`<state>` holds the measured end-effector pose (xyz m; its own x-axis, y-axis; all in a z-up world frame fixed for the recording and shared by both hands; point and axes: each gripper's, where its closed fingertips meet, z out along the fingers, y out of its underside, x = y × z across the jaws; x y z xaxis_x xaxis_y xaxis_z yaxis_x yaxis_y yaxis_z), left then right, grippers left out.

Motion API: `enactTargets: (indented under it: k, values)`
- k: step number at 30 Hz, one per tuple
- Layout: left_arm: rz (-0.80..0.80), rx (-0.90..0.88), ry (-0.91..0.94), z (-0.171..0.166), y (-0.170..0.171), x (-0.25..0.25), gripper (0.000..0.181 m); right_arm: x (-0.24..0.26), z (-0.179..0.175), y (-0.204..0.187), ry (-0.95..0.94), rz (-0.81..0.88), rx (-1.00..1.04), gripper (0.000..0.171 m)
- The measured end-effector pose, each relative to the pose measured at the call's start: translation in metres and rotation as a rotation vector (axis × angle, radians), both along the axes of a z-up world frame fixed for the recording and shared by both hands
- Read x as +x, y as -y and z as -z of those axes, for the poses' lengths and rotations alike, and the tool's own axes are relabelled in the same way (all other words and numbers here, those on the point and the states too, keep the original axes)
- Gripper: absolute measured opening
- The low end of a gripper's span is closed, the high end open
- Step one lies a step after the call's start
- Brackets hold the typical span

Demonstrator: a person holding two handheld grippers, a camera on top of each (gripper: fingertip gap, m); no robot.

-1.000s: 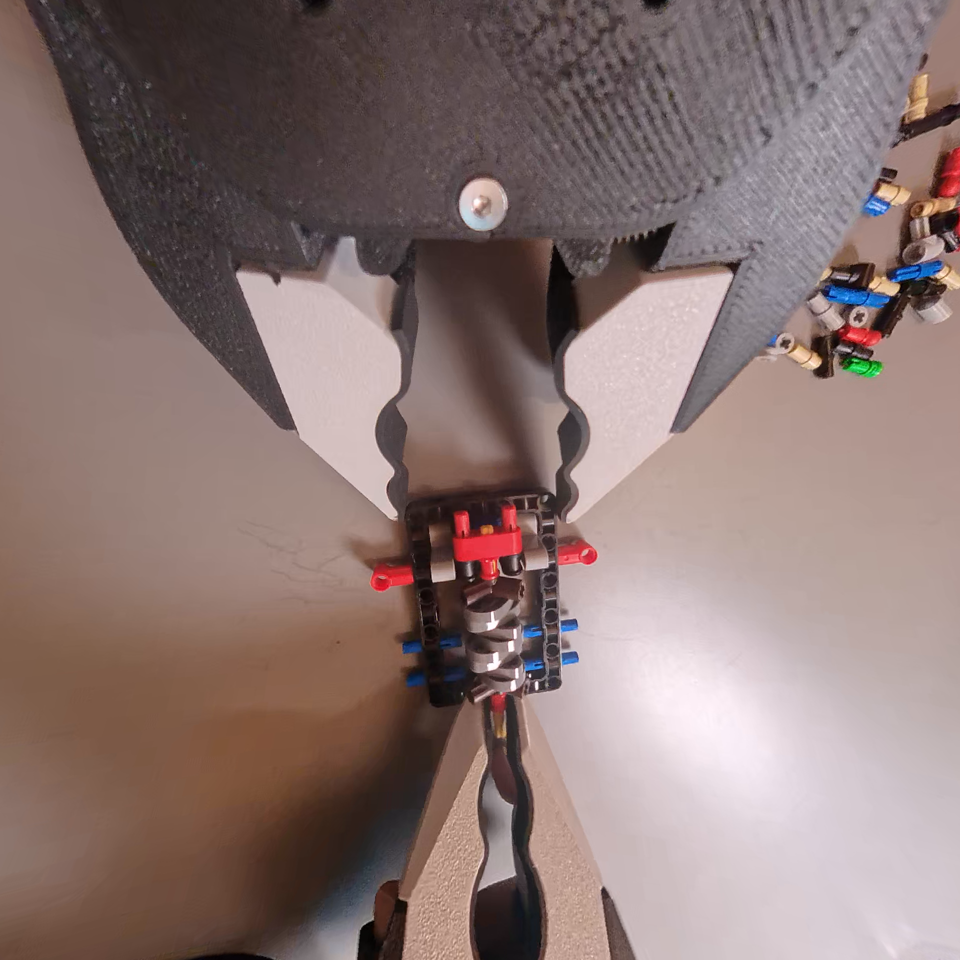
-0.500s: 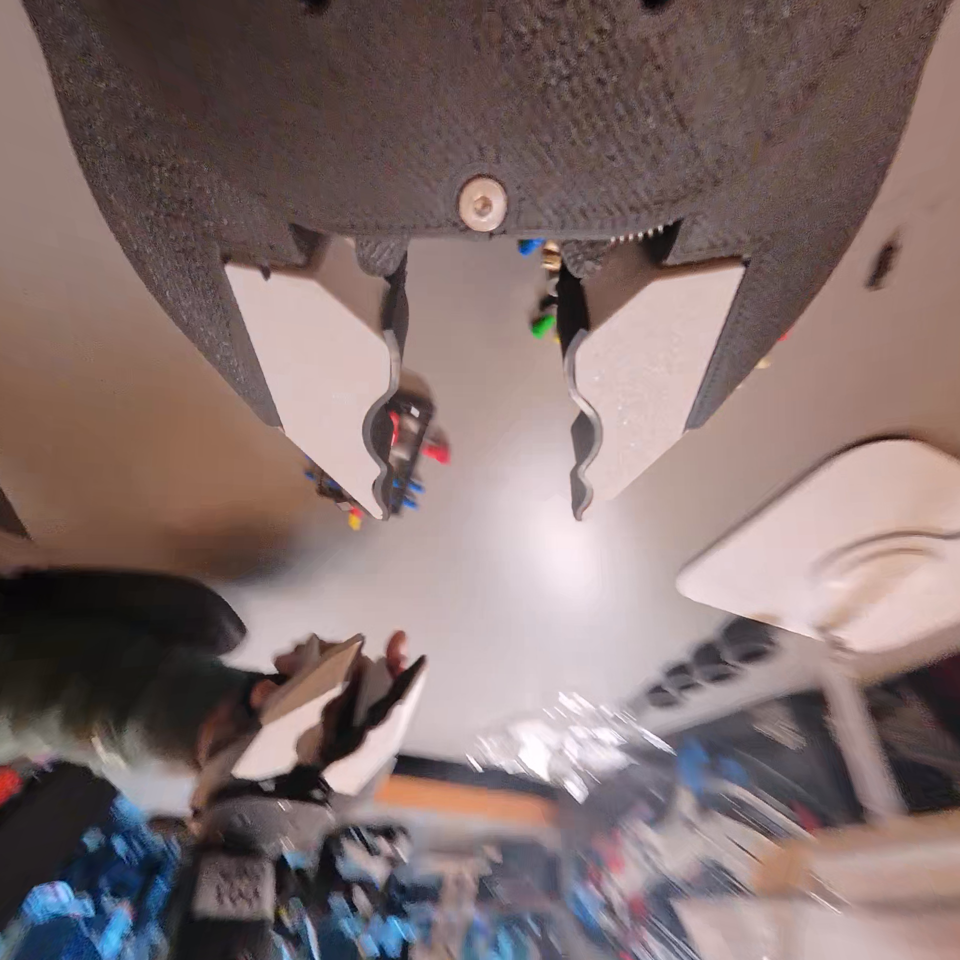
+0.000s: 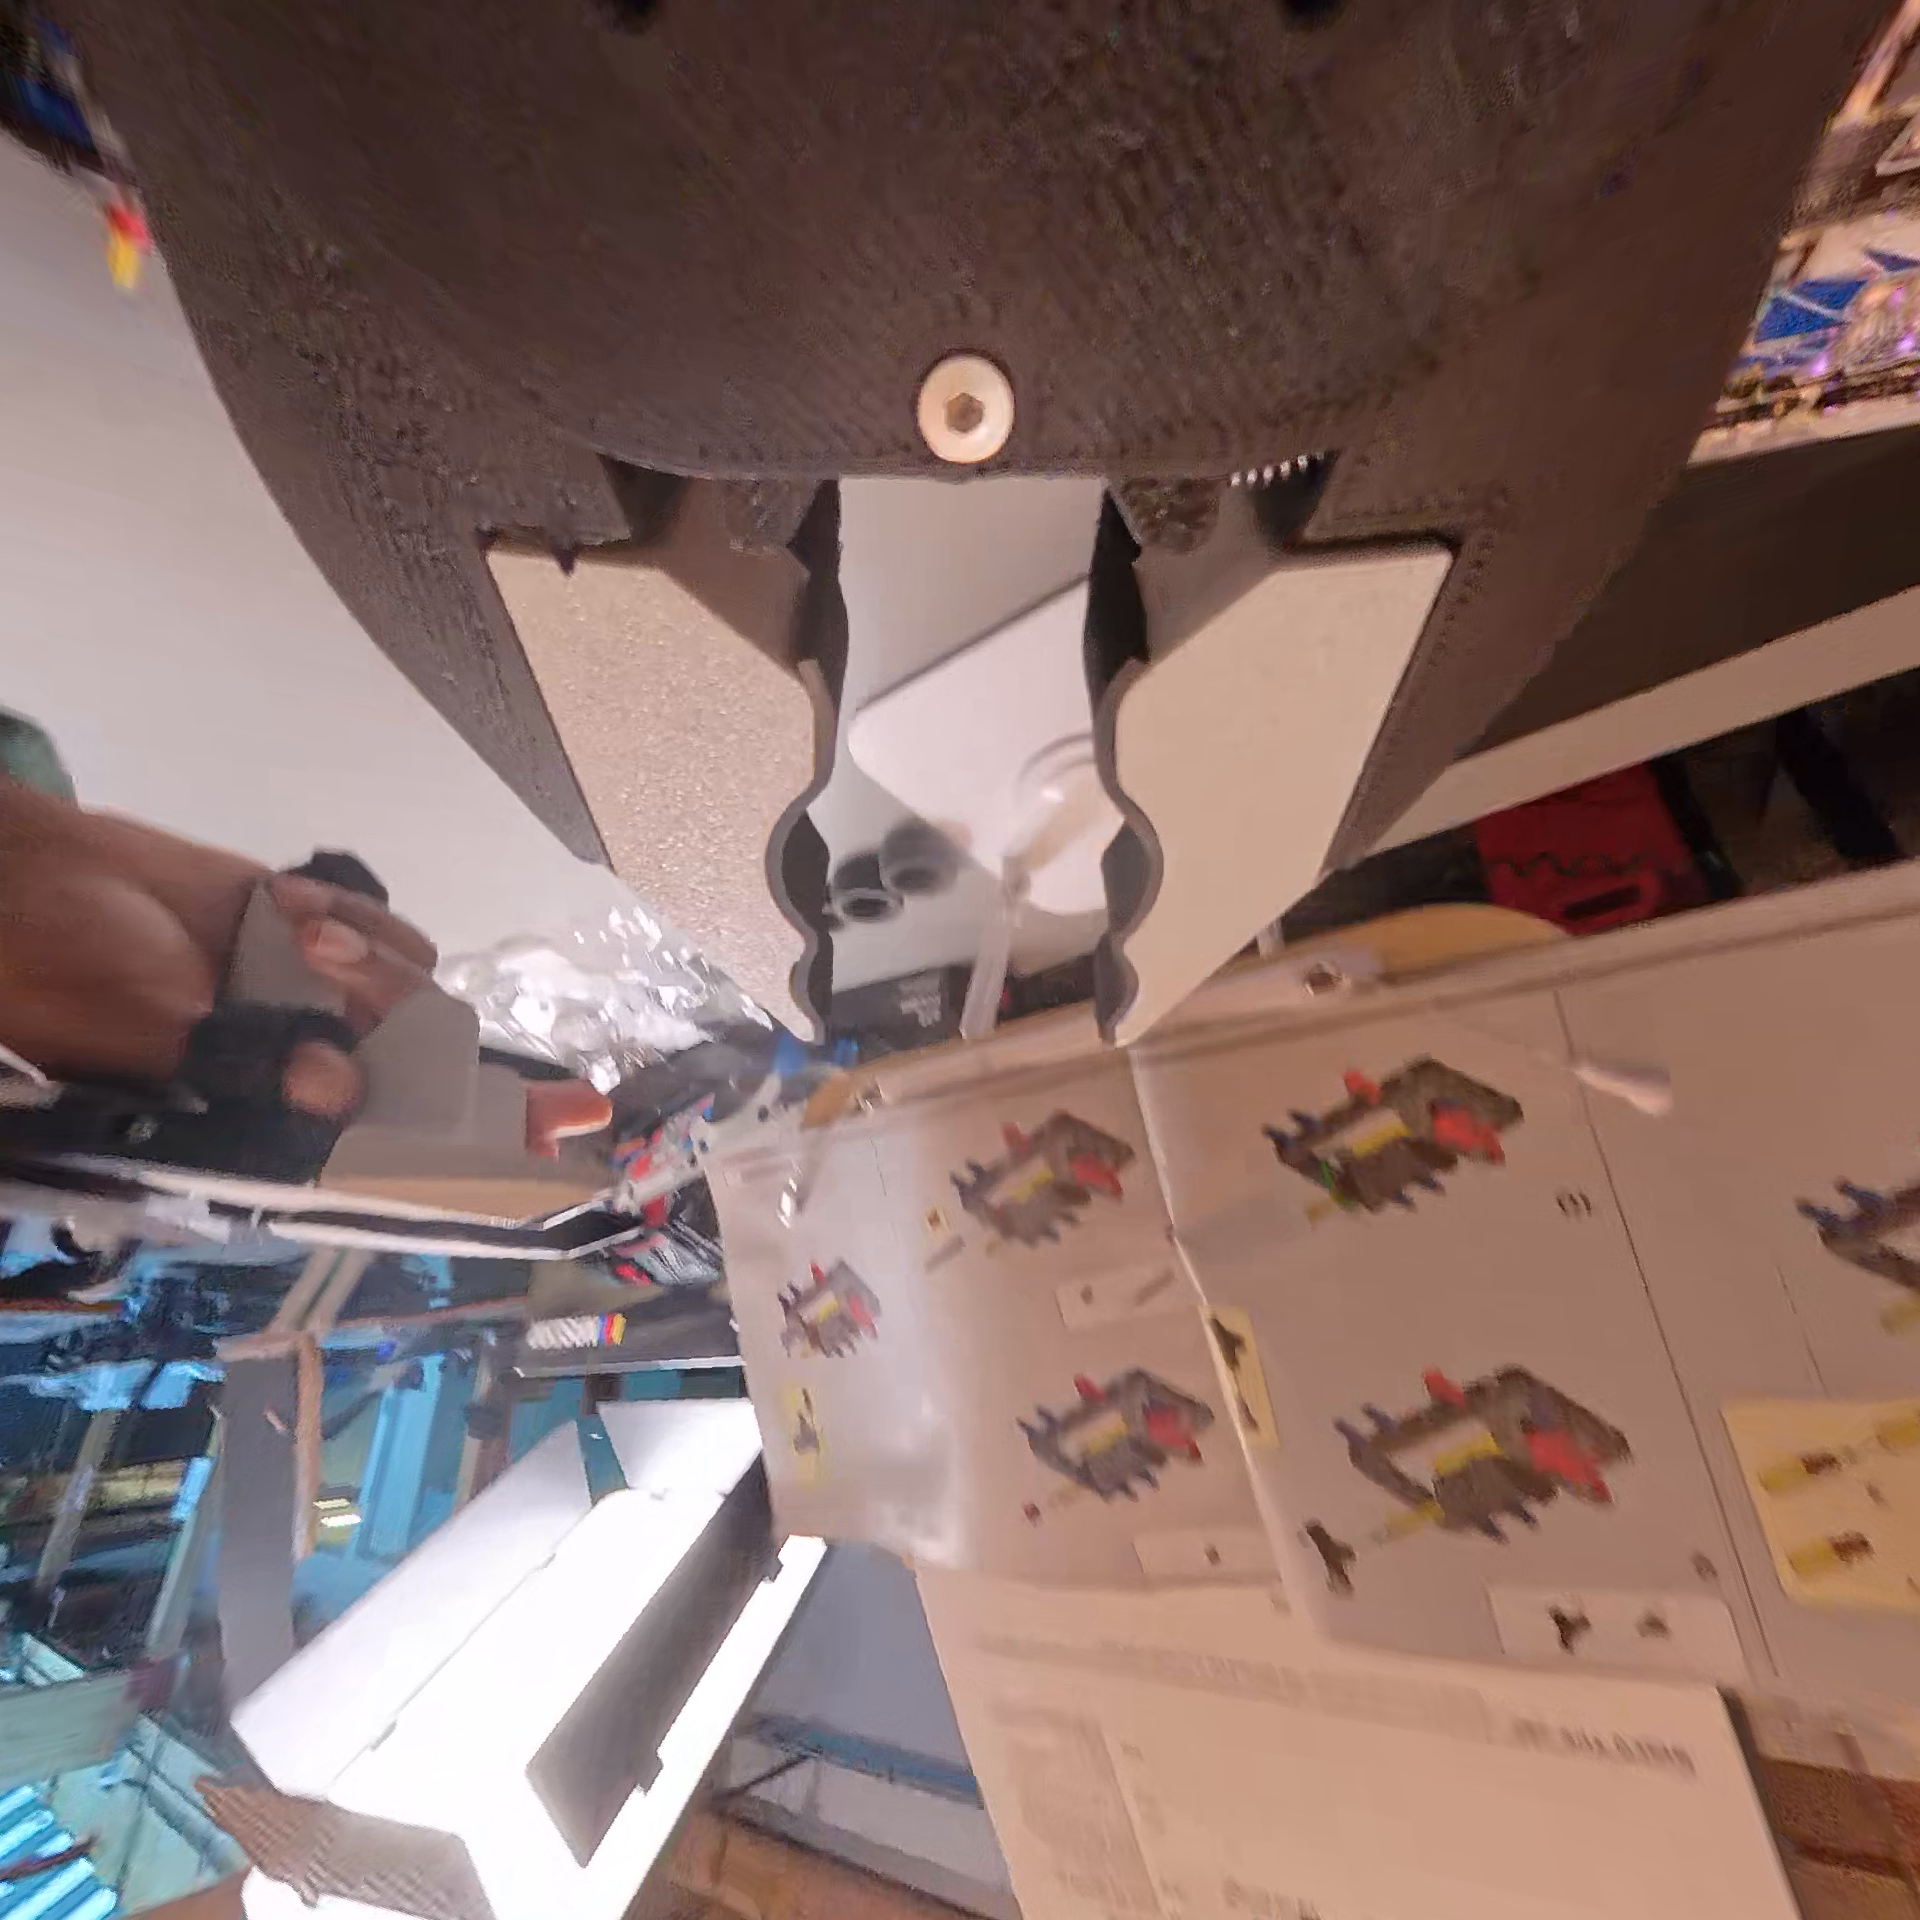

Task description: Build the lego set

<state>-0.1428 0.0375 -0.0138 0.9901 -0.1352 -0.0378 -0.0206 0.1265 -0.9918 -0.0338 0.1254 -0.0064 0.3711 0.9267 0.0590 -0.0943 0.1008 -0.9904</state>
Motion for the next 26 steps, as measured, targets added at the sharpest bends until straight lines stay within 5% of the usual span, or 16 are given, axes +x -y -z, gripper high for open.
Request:
enactTargets:
  k: [5, 11, 18, 26]
  values:
    - [-0.049, 0.048, 0.046, -0.046, -0.032, -0.010, 0.031, -0.024, -0.024, -0.030, -0.011, 0.093, -0.008, 0.040]
    - [-0.093, 0.056, 0.016, -0.024, -0.039, -0.028, 0.007, -0.006, -0.024, -0.076, -0.033, 0.184, -0.015, 0.028]
    - [-0.101, 0.044, 0.021, -0.013, -0.041, -0.038, 0.008, 0.006, -0.051, -0.117, -0.124, 0.219, -0.025, 0.000]
    - [-0.090, 0.048, 0.025, -0.016, -0.037, -0.038, 0.010, -0.039, -0.102, -0.152, -0.057, 0.234, 0.044, 0.000]
